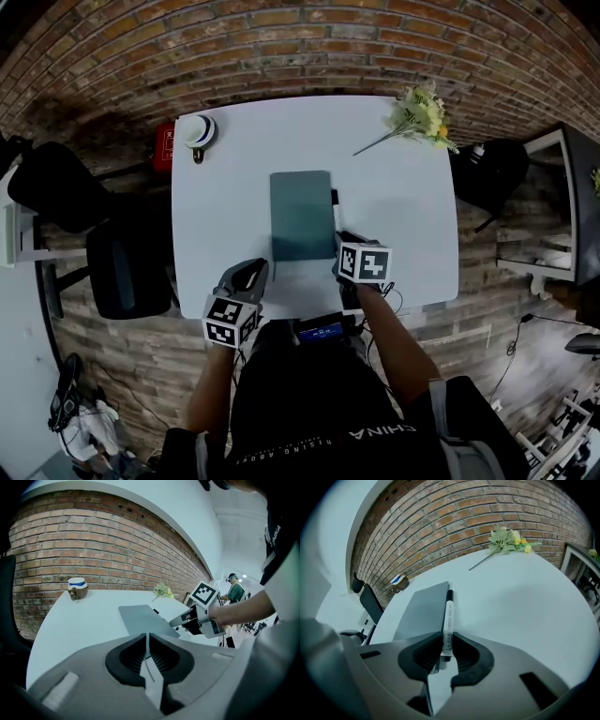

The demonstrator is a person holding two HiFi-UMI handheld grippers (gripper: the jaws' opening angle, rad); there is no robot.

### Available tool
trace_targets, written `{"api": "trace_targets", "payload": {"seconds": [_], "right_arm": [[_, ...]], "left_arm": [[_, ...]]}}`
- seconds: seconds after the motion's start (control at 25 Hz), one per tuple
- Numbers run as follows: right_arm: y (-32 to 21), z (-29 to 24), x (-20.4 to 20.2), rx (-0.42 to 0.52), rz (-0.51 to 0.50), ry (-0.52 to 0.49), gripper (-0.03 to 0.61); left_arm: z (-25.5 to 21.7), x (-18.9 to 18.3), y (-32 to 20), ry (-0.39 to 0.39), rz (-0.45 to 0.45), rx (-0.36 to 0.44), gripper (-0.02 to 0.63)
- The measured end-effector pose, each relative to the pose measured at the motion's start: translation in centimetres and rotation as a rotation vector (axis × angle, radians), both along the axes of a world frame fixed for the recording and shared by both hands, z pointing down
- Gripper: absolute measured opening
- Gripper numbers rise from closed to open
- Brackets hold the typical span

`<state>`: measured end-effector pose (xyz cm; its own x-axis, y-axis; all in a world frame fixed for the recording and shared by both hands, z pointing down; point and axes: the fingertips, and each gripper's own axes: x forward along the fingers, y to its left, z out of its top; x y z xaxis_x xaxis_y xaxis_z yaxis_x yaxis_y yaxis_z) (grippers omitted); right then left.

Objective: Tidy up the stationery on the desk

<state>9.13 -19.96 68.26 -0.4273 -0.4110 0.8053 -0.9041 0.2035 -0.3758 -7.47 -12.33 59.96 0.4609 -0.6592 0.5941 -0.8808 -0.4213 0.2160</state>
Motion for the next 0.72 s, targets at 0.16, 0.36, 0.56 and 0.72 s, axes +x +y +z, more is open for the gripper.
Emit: {"api": "trace_targets", "payload": {"seconds": [0.16, 0.36, 0.56, 0.72], "right_arm": [[0.2, -0.1, -0.5, -0.008, -0.036, -0.022, 0.091], [0.7, -0.7, -0.7, -0.011, -0.089, -0.053, 0.135], [0.6, -2.6, 0.4, 0.038, -0.110, -0.038, 0.137], [-0.2, -5.7, 1.2, 0.140, -0.138, -0.039, 0.122]], "left_arm": [[0.0, 0.0, -0.1, 0.005, 0.003, 0.004, 0.031], [-0.4, 0.0, -0.2, 0.007, 0.009, 0.026, 0.031], [-1.0, 0.1, -0.7, 0.022, 0.008, 0.052, 0.031], [-1.9, 0.9, -1.5, 0.044, 0.018, 0.086, 0.031]]}}
